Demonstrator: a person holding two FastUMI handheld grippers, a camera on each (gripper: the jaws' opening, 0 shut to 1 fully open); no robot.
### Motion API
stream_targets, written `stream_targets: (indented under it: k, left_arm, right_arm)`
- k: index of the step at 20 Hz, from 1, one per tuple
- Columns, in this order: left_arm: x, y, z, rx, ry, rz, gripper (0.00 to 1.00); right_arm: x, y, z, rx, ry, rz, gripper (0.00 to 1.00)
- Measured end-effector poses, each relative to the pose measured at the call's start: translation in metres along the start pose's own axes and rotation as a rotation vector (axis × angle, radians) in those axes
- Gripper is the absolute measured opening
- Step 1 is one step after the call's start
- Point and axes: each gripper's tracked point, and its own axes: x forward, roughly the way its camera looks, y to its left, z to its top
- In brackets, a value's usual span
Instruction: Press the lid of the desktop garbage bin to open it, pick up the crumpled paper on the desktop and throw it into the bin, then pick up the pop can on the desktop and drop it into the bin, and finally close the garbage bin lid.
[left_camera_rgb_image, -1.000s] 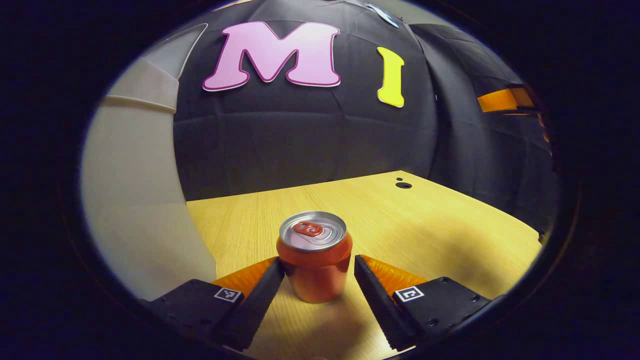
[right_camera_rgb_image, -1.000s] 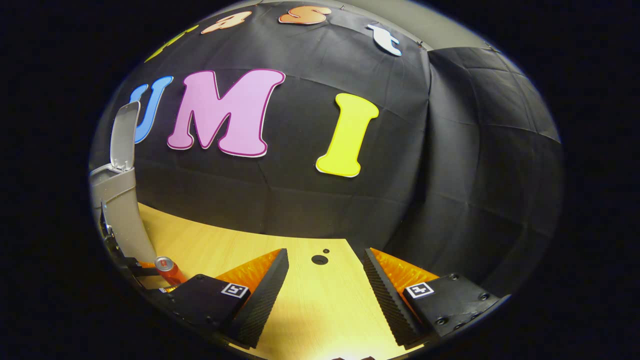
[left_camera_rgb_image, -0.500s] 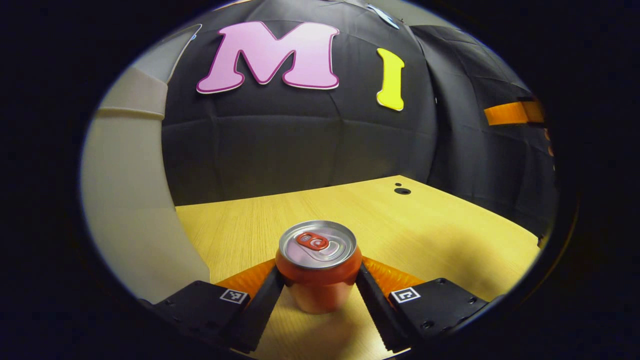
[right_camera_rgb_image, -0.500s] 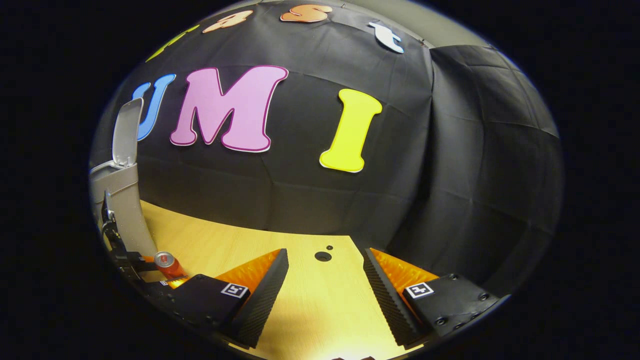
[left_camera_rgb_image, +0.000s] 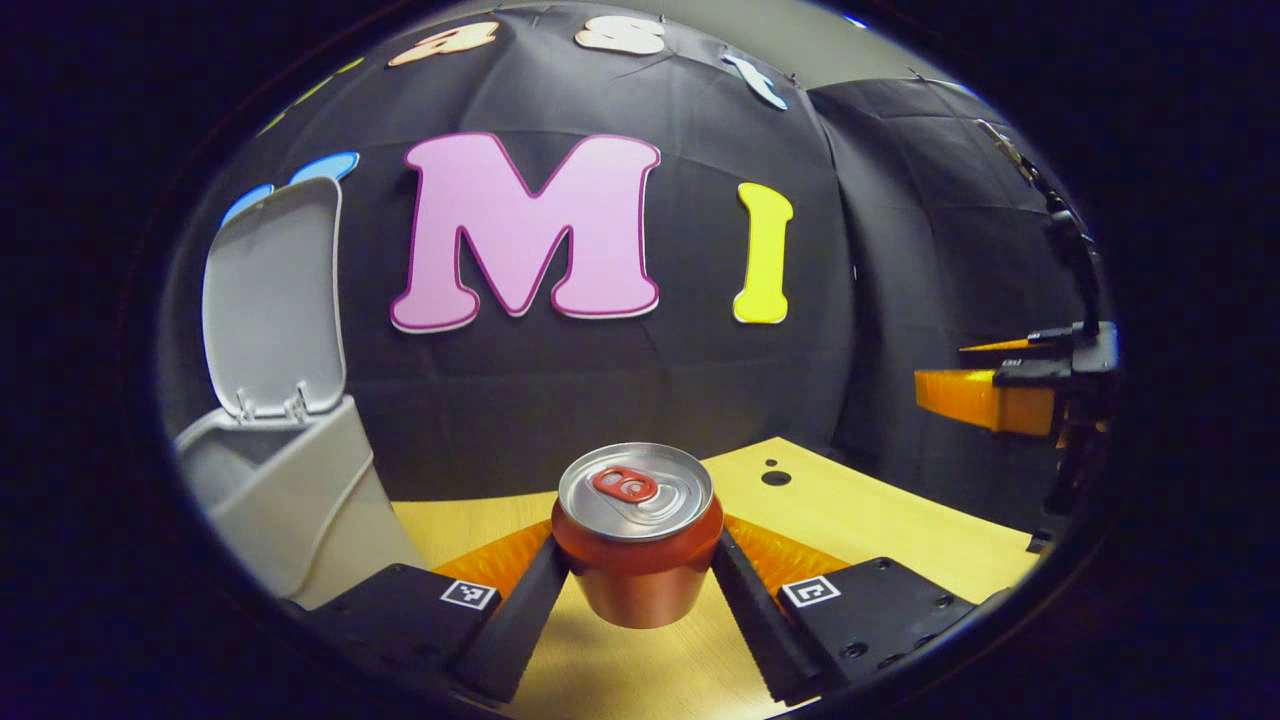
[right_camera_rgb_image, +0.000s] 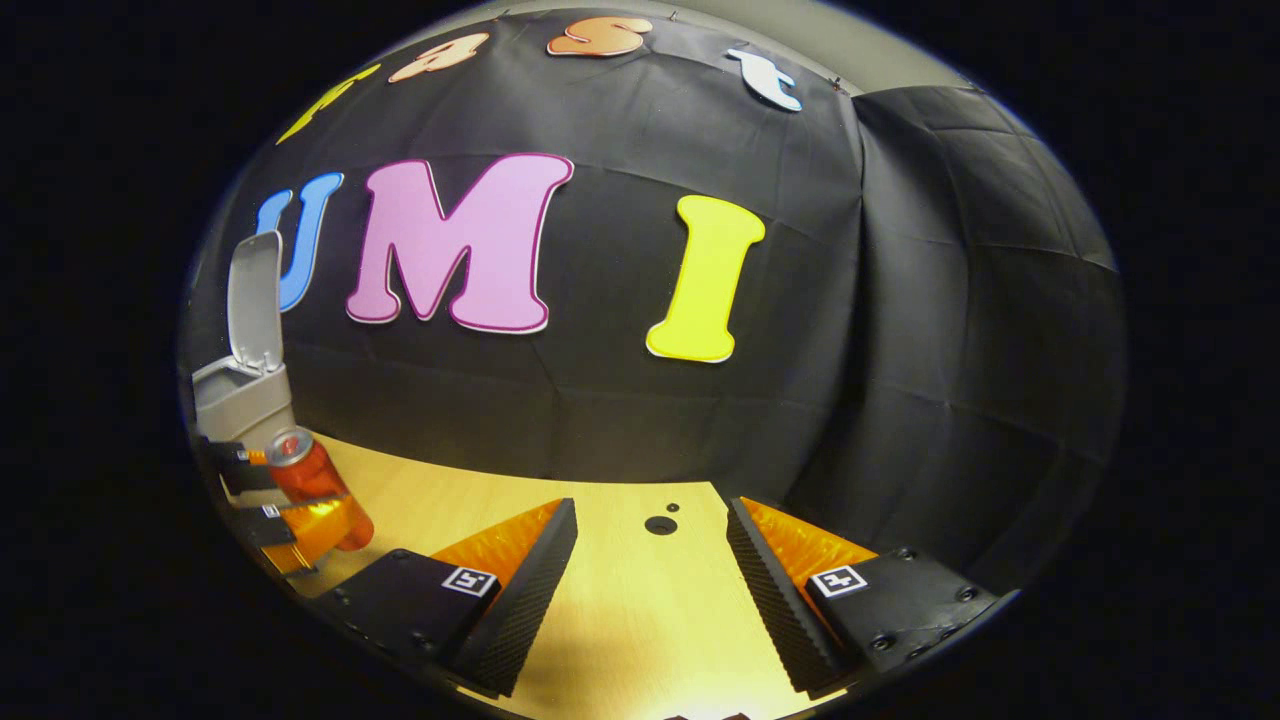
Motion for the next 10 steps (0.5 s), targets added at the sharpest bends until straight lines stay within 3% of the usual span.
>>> stream_targets:
  k: [3, 8, 10]
  left_arm:
    - [-0.011, 0.012, 0.06, 0.01, -0.076, 0.01, 0.88]
    - [-0.037, 0.069, 0.137, 0.064, -0.179, 0.13, 0.88]
    - [-0.051, 0.104, 0.152, 0.095, -0.212, 0.224, 0.88]
  right_arm:
    - [-0.005, 0.007, 0.024, -0.001, -0.034, 0.017, 0.97]
    - [-0.006, 0.035, 0.041, 0.032, -0.023, 0.066, 0.97]
    - [-0.007, 0.056, 0.048, 0.052, -0.025, 0.106, 0.97]
